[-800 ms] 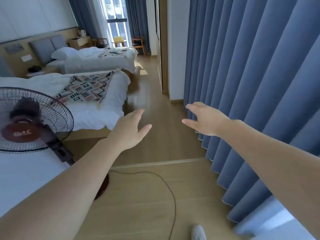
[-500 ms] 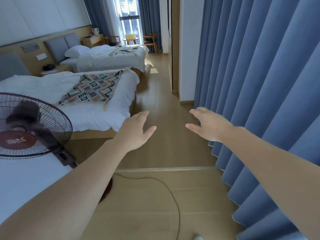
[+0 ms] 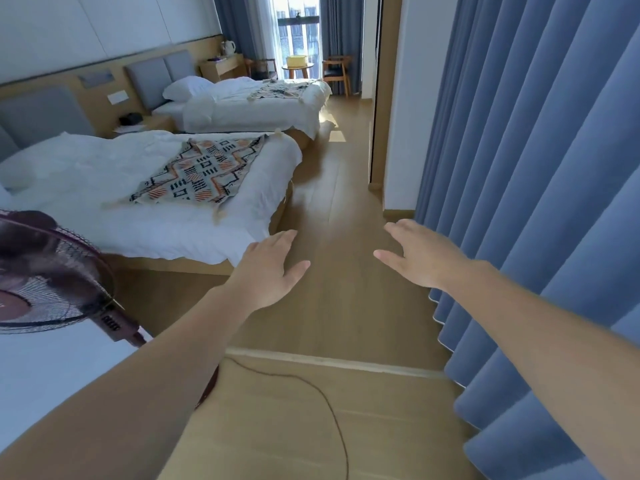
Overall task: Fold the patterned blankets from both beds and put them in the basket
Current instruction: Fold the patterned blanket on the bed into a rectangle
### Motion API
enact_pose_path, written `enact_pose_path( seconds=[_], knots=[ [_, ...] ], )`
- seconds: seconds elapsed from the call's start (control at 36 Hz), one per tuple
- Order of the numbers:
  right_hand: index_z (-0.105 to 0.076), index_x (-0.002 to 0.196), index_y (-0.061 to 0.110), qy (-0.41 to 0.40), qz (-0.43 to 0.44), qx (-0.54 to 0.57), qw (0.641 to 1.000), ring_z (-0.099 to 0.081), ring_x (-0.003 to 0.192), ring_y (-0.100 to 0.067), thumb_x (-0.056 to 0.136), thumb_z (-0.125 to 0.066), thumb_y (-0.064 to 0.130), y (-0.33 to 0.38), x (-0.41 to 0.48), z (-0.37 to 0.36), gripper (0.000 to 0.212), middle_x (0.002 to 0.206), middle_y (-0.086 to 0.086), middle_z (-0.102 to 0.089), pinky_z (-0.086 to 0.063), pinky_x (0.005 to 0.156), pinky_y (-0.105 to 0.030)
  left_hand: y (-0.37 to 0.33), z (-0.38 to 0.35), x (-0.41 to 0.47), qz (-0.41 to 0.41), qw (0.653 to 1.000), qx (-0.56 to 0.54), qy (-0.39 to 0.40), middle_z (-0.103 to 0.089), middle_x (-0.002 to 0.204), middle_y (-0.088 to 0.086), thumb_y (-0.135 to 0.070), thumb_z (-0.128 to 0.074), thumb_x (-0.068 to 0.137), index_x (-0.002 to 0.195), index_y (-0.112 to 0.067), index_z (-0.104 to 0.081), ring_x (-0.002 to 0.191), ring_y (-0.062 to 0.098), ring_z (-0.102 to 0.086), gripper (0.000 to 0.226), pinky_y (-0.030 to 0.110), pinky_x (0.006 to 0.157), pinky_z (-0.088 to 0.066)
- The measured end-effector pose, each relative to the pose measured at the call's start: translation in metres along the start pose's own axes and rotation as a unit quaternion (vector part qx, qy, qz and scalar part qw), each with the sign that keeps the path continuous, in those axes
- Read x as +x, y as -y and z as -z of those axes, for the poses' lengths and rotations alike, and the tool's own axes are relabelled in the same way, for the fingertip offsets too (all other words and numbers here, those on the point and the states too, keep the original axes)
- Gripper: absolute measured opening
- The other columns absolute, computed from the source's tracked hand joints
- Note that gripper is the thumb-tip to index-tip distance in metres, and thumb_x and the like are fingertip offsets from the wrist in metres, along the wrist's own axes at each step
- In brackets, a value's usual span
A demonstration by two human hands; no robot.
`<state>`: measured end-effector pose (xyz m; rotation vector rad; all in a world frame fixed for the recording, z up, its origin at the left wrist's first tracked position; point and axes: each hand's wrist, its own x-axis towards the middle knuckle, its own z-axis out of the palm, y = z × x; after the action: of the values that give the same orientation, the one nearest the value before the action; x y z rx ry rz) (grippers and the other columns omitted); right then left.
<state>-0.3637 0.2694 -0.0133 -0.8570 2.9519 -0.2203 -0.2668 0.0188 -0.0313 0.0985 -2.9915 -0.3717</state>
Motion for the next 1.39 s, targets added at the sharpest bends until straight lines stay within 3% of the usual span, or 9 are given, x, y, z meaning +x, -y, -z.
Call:
enact_pose_path(
  seconds=[0.31, 0.89, 1.06, 1.39],
  knots=[
    [-0.024, 0.149, 0.021, 0.010, 0.016, -0.006, 1.000, -0.033, 0.138, -0.026, 0.095, -0.035, 0.057, -0.018, 0.099, -0.015, 0.066, 0.154, -0.005, -0.028, -0.035, 0.107, -0.044, 0.043, -0.024, 0.095, 0.000, 1.000, 0.006, -0.007, -0.030, 0.154, 0.003, -0.052, -0.038, 0.096, 0.150, -0.015, -0.022, 0.140, 0.021, -0.028, 0.068, 0.041, 0.116, -0.020],
    [-0.023, 0.149, 0.022, 0.023, -0.014, 0.013, 1.000, -0.032, 0.139, -0.025, 0.095, -0.035, 0.057, -0.026, 0.368, -0.029, 0.066, 0.156, -0.004, -0.025, -0.034, 0.107, -0.043, 0.169, -0.045, 0.346, -0.018, 1.000, -0.006, 0.003, -0.031, 0.154, 0.004, -0.049, -0.042, 0.096, 0.150, -0.013, -0.023, 0.141, 0.021, -0.026, 0.067, 0.037, 0.115, -0.018],
    [-0.024, 0.148, 0.022, 0.021, -0.016, 0.018, 0.999, -0.033, 0.138, -0.026, 0.094, -0.036, 0.058, -0.048, 0.432, -0.034, 0.066, 0.155, -0.004, -0.027, -0.035, 0.107, -0.044, 0.184, -0.057, 0.407, -0.011, 1.000, -0.005, 0.015, -0.033, 0.152, 0.006, -0.049, -0.042, 0.096, 0.149, -0.014, -0.023, 0.134, 0.025, -0.037, 0.068, 0.040, 0.114, -0.021],
    [-0.031, 0.145, 0.018, 0.017, 0.030, 0.014, 0.999, -0.038, 0.132, -0.026, 0.095, -0.037, 0.056, -0.126, 0.602, -0.024, 0.064, 0.148, -0.005, -0.035, -0.036, 0.103, -0.041, 0.194, -0.085, 0.570, 0.030, 0.999, 0.012, -0.003, -0.034, 0.152, 0.004, -0.050, -0.043, 0.095, 0.149, -0.017, -0.025, 0.138, 0.025, -0.032, 0.066, 0.041, 0.114, -0.022]
  ],
)
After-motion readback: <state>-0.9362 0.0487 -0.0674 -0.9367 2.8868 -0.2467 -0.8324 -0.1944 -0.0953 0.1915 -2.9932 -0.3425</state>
